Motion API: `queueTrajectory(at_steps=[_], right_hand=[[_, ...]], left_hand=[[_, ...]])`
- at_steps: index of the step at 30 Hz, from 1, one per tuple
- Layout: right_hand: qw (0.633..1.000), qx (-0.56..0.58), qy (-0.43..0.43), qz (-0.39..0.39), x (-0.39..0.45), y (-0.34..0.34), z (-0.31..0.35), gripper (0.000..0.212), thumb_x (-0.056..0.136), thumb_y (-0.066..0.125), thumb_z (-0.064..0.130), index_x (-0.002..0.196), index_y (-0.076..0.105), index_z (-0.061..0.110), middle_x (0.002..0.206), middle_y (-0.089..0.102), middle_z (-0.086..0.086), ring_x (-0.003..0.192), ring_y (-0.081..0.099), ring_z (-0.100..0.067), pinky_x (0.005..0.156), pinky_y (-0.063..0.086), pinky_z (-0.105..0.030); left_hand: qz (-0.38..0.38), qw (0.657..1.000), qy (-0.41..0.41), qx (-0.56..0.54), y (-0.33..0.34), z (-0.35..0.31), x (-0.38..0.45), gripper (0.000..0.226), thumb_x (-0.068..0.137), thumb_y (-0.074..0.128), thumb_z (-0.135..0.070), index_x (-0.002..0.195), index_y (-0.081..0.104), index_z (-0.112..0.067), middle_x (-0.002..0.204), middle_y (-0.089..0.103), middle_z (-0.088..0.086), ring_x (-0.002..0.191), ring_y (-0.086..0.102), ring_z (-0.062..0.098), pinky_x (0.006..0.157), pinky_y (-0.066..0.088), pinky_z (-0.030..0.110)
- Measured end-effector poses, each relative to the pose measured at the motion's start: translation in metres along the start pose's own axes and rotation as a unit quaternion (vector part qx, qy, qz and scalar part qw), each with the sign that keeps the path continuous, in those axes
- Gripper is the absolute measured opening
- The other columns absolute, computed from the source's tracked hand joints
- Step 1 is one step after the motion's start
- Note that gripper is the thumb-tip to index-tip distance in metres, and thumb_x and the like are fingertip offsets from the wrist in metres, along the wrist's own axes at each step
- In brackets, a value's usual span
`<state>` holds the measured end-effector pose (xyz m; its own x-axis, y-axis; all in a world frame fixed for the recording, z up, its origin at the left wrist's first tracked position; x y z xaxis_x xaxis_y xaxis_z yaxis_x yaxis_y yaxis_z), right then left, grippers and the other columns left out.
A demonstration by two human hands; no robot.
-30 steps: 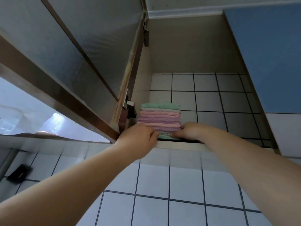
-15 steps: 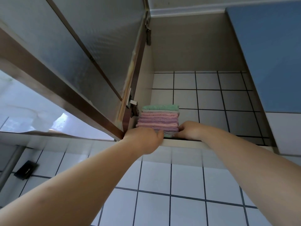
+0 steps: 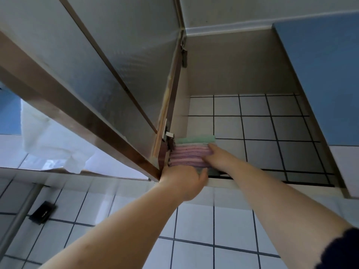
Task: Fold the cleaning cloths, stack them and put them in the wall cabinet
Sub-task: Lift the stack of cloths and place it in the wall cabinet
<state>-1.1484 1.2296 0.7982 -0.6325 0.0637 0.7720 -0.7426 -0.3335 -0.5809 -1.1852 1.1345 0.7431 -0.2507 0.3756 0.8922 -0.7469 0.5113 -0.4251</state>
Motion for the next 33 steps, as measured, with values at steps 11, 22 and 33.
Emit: queueTrajectory(at_steps=[11,22,33], right_hand=[[0.991,-0.127,-0.043,-0.017,-0.007,-0.009,-0.007,0.057,0.097,0.043,0.024,0.148,0.02,0.014,0.146,0.04,-0.013,0.116,0.049,-0.022,0.097,0.038,-0.027],[0.839,-0.441,-0.308,-0.086,-0.121,-0.019,0.018,0.045,0.072,0.069,0.015,0.117,0.063,0.013,0.122,0.06,-0.015,0.106,0.06,-0.034,0.077,0.055,-0.042],[0.794,-0.466,-0.368,-0.133,-0.21,-0.013,0.063,0.063,0.065,0.075,0.028,0.125,0.06,0.016,0.139,0.05,-0.015,0.13,0.047,-0.031,0.104,0.037,-0.057]], left_hand=[[-0.116,0.977,0.056,-0.171,-0.02,0.0,-0.025,0.035,0.096,0.034,-0.045,0.101,0.064,-0.026,0.089,0.061,-0.01,0.088,0.054,0.008,0.073,0.04,0.027],[-0.162,0.863,-0.136,-0.459,-0.04,0.017,-0.146,0.017,0.093,0.05,-0.028,0.088,0.065,-0.034,0.094,0.067,-0.016,0.095,0.057,-0.009,0.077,0.039,0.009],[-0.131,0.78,-0.313,-0.526,-0.108,0.005,-0.209,0.06,0.089,0.056,-0.041,0.143,0.033,-0.026,0.143,0.042,-0.008,0.126,0.043,0.011,0.096,0.035,0.026]])
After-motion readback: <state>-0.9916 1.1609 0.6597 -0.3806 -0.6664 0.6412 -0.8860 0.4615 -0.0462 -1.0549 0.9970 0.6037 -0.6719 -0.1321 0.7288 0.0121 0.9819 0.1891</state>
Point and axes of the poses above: each hand's wrist, its own x-axis towards the middle knuckle, its own y-axis out of the palm, z = x × y, the point moved 5 cm from there along x, towards the middle knuckle
